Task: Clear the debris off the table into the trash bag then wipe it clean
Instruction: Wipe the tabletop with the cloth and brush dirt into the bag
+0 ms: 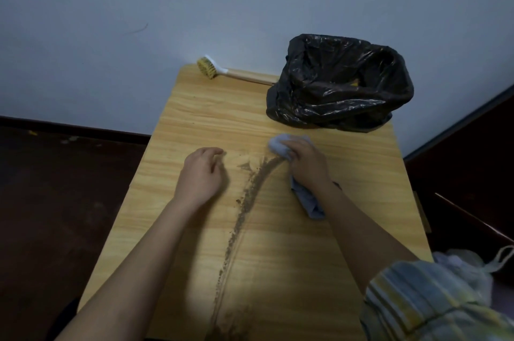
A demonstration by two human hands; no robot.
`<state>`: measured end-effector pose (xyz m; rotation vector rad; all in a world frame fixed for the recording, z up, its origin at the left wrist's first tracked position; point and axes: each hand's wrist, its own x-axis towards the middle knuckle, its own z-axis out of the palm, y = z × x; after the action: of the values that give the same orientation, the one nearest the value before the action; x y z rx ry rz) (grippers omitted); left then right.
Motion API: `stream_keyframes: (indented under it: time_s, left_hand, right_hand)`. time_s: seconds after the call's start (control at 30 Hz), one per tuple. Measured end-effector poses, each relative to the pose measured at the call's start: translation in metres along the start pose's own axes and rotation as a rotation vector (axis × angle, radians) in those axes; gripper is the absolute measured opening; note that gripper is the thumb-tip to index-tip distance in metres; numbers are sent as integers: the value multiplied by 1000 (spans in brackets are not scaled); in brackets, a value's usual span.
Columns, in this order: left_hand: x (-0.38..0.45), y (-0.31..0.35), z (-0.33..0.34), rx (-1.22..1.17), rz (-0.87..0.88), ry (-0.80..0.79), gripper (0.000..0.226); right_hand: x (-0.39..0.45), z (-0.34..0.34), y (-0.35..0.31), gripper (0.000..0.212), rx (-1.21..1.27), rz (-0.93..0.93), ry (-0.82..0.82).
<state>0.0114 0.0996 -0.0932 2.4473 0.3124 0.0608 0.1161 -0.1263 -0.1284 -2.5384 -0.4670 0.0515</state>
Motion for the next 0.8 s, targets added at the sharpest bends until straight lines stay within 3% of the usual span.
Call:
stream_keyframes:
  time_s: [0.23, 0.33, 0.47, 0.57, 0.8]
  left_hand:
    - [-6, -15, -9, 28, -44, 13, 39]
    - [-7, -20, -12, 44, -44, 22, 40]
    - [-8, -27, -17, 73, -43, 41, 41]
    - [-9, -32, -20, 81, -34, 47, 40]
    - [-14, -35, -21, 57, -33, 60, 39]
  right_hand:
    - [-23, 1, -30, 40, 127, -201, -214]
    - [-14, -18, -28, 42, 199, -187, -99]
    - [0, -29, 3, 38, 91, 36, 89]
    - [3, -15, 15, 38, -6, 110, 53]
    - [7, 10, -18, 37, 5, -17, -103]
